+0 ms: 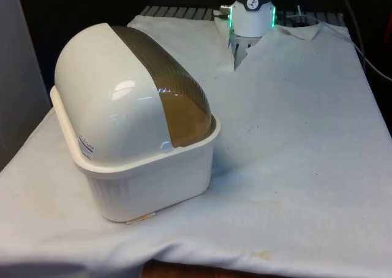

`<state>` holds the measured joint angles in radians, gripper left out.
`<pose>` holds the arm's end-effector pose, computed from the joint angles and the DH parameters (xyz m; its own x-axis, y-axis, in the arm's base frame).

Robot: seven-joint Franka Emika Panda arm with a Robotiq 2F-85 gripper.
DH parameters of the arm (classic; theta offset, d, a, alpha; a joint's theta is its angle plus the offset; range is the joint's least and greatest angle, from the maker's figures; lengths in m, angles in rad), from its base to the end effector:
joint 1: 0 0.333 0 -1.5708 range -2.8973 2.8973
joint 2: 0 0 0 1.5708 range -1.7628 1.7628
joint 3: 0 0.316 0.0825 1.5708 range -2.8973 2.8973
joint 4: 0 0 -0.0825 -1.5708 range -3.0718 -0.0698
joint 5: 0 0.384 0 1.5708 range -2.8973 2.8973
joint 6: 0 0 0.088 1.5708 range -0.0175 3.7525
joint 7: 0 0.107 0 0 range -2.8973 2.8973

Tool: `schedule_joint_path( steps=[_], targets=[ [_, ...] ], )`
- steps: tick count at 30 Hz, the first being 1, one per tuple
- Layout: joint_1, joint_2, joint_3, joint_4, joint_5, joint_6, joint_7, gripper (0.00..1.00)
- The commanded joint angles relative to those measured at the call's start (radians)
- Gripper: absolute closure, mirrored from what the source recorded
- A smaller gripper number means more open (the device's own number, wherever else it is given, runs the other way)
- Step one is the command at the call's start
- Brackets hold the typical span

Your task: Open the lid, then close it.

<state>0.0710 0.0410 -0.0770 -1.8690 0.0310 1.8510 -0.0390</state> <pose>0.5665 -0.0005 0.4835 0.9980 0.0243 -0.0579 0.0227 -0.9993 -0.0284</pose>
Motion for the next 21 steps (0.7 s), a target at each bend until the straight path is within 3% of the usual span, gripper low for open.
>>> schedule_joint_path(
  steps=[1,2,4,5,7,11,13,14,18,21],
  targets=[
    [0.0,0.0,0.0,0.0,0.0,0.0,0.0,0.02],
    [0.002,-0.005,0.001,-0.005,-0.005,0.0,0.006,0.02],
    [0.002,-0.006,0.001,-0.006,-0.005,0.0,0.007,0.12],
    [0.002,-0.007,0.002,-0.008,-0.006,0.0,0.008,0.23],
    [0.002,-0.008,0.002,-0.009,-0.006,0.0,0.009,0.35],
    [0.001,-0.003,0.001,-0.005,0.0,0.0,0.002,0.57],
    [0.002,-0.009,0.002,-0.01,-0.007,0.0,0.01,0.63],
    [0.002,-0.01,0.002,-0.011,-0.007,0.0,0.01,0.73],
    [0.002,-0.01,0.002,-0.011,-0.007,0.0,0.01,0.97],
    [0.001,-0.003,0.002,-0.005,0.0,0.0,0.003,1.0]
  ],
)
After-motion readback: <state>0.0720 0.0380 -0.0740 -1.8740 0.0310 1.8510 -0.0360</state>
